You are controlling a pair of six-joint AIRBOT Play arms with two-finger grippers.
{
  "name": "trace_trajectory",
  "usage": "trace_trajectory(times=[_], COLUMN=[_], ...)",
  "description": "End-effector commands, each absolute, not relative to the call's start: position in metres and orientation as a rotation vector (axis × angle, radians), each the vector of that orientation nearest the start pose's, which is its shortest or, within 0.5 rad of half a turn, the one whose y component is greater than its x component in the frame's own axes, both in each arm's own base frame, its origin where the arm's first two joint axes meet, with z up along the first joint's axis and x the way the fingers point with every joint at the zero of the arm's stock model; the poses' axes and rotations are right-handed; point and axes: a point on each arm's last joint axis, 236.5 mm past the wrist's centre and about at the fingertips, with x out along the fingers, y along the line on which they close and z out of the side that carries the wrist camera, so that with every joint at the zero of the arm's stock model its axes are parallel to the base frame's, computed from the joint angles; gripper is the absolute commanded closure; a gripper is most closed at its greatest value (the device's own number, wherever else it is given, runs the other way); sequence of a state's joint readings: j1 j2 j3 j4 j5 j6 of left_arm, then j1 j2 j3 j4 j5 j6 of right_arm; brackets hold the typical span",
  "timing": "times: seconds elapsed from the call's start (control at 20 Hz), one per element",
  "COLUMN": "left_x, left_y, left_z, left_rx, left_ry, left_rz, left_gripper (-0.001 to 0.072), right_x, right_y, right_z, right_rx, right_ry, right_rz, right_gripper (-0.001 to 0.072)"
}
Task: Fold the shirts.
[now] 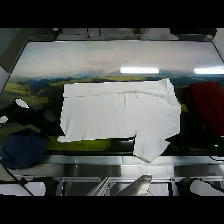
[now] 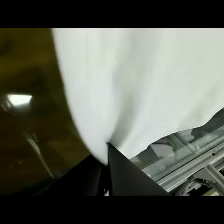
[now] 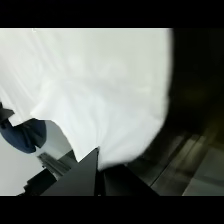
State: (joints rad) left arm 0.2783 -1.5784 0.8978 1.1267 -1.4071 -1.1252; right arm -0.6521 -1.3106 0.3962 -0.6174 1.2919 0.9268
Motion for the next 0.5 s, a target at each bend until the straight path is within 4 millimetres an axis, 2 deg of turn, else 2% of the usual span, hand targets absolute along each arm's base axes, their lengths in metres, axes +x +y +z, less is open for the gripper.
trace_trajectory(times=[0.0, 0.15, 0.25, 0.35, 0.45], left_x=[0.233, 0.247, 0.271, 0.302, 0.333], left_y=[-0.04, -0.036, -0.042, -0.048, -0.05], left_z=[-0.102, -0.074, -0.051, -0.031, -0.015], left_rx=[-0.508, -0.496, -0.514, -0.529, -0.543], left_ry=[1.921, 1.922, 1.848, 1.734, 1.653], left_rz=[-0.508, -0.548, -0.596, -0.626, -0.649], left_gripper=[0.0685, 0.0686, 0.0685, 0.0685, 0.0685], right_x=[0.251, 0.28, 0.302, 0.326, 0.355], right_y=[0.053, 0.035, 0.024, 0.025, 0.03], right_z=[-0.056, -0.019, 0.003, 0.025, 0.037], right_rx=[1.227, 1.168, 1.15, 1.163, 1.175], right_ry=[1.335, 1.265, 1.197, 1.104, 1.031], right_rz=[0.425, 0.445, 0.444, 0.476, 0.492], right_gripper=[0.0695, 0.0695, 0.0696, 0.0696, 0.0696])
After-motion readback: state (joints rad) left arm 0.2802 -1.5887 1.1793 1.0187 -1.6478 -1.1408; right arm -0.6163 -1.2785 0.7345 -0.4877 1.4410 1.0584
